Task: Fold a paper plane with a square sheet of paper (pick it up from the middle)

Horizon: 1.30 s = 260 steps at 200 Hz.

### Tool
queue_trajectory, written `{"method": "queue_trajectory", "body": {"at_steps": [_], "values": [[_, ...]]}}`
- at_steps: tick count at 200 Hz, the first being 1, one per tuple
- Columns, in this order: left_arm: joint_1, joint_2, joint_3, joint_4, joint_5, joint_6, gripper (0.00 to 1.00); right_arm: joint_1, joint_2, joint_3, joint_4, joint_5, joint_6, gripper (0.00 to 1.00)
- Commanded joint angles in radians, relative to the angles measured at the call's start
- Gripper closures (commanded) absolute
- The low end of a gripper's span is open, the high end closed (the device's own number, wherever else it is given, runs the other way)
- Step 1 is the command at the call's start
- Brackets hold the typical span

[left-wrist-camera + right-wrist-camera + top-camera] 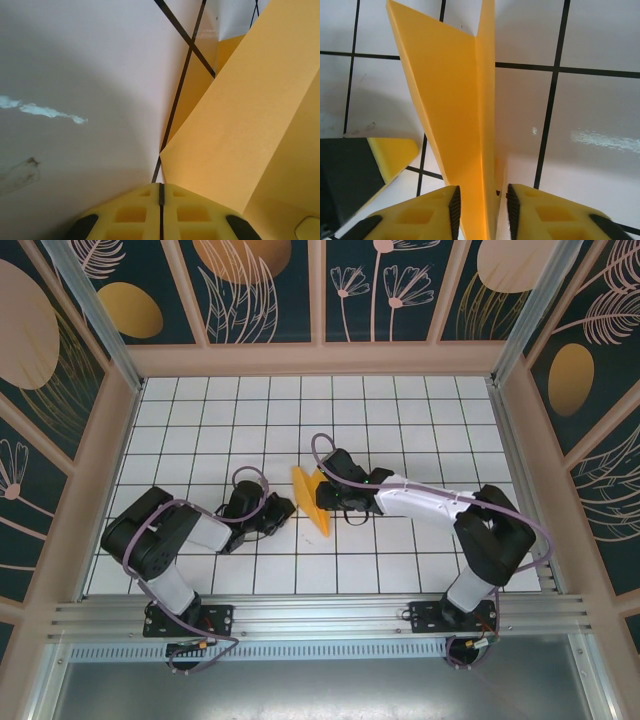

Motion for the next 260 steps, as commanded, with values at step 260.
{"method": "queue_trajectory", "body": {"at_steps": [260], "values": [[-0.09, 0.142, -0.006, 0.229, -0.039, -0.131, 0.86, -0.014, 0.109, -0.003, 0.161, -0.247, -0.024, 0.95]]}}
